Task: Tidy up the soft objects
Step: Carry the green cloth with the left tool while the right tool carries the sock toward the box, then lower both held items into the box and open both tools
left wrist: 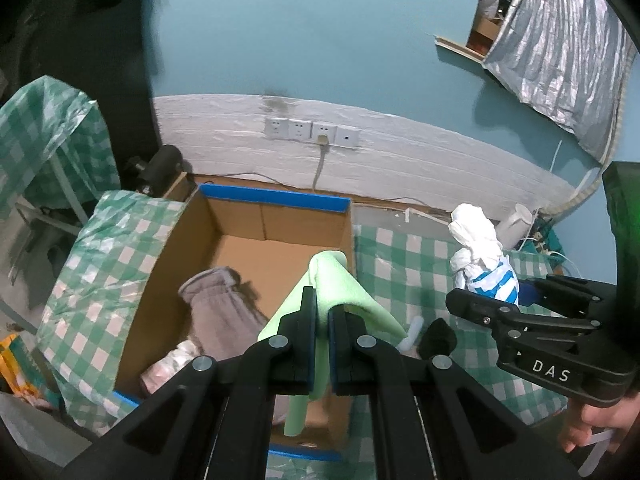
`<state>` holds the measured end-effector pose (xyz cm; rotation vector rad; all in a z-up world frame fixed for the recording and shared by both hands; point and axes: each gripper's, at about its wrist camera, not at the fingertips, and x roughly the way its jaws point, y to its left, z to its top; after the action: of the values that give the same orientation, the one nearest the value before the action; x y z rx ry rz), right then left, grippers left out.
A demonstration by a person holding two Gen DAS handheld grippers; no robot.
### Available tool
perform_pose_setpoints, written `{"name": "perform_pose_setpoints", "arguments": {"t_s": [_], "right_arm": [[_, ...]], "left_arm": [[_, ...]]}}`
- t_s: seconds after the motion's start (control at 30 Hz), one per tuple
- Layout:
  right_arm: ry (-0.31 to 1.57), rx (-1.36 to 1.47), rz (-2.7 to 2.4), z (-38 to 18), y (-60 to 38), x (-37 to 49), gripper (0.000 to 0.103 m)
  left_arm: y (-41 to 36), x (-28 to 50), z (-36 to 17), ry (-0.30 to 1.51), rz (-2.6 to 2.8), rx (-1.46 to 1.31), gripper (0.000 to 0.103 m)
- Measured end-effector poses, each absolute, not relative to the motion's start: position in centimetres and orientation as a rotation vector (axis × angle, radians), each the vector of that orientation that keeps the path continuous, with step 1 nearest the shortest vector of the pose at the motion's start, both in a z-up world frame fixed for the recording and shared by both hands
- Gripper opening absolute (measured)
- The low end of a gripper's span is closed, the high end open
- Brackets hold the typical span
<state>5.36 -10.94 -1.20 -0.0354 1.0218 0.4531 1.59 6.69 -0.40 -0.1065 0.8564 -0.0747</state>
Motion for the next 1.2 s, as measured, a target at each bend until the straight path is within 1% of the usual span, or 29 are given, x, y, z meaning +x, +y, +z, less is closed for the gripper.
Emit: {"name": "perform_pose_setpoints", "arguments": {"t_s": [0.53, 0.97, 1.03, 1.1, 1.2], "right_arm": [[1.033, -0.098, 0.568, -1.3, -3.7, 5.4, 0.039], [1.083, -0.143, 0.623, -3.8, 0.2, 5.1, 0.04], [1.093, -0.142, 0.631, -4.2, 0.6, 5.2, 0.042], [1.1, -0.133, 0.637, -4.4, 0.8, 5.3, 0.043], [1.093, -0.121, 0.62, -4.4, 0.5, 5.4, 0.046]], "left_arm": [[12.2, 0.7, -1.9, 0.888, 0.033, -0.154, 0.005], [14.9, 0.8, -4.2, 0.954, 0.121, -0.137, 0.005], [15.0, 0.9, -4.6, 0.972, 0.138, -0.123, 0.006], [15.0, 1.1, -5.0, 0.993, 0.154, -0.116, 0.01], [15.3, 1.3, -5.6, 1.018, 0.185, -0.117, 0.027]]}}
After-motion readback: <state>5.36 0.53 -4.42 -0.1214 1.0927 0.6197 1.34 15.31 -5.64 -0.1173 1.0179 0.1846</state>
